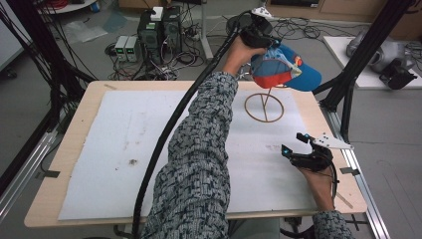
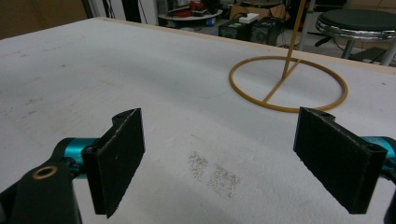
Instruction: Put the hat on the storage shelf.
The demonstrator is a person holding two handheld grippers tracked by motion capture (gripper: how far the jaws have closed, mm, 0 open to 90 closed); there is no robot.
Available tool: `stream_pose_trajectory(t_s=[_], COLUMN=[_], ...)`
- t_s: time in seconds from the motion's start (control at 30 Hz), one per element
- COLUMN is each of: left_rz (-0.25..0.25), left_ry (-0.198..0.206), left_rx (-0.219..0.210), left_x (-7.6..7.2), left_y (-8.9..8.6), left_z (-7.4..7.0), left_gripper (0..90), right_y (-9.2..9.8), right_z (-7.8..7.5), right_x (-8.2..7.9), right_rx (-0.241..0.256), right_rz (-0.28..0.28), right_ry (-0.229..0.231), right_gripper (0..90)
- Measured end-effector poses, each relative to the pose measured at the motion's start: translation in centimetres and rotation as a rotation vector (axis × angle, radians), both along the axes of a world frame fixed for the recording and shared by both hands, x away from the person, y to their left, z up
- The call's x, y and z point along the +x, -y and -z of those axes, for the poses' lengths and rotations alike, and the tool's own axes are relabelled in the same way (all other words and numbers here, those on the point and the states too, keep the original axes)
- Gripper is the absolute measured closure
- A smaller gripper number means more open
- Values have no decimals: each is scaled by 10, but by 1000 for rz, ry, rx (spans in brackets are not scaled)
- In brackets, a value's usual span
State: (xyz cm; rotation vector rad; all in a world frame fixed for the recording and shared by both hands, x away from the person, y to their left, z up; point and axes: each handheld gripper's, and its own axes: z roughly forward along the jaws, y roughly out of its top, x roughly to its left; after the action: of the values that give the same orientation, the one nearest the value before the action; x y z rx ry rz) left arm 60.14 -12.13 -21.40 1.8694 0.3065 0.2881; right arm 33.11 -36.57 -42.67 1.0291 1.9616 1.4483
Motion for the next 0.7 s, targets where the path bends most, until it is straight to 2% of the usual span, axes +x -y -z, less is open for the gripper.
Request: stream_pose_trajectory(t_s=[0.1, 0.23, 0.7], left_rz=[-2, 3, 18], left_ry=[-4, -6, -21], left_rx=[11, 0, 7], left_x=[2, 2, 4], left_y=[1, 3, 7], left_z=[3, 5, 11], left_gripper=[894, 894, 891], right_y=[0, -1, 0], right_z=[0, 0, 0], right_x=[0, 0, 0], right_rx=[-3, -2, -2], right_rz=[0, 1, 2], right_ry=[-6, -5, -9], right_gripper=[156, 157, 157])
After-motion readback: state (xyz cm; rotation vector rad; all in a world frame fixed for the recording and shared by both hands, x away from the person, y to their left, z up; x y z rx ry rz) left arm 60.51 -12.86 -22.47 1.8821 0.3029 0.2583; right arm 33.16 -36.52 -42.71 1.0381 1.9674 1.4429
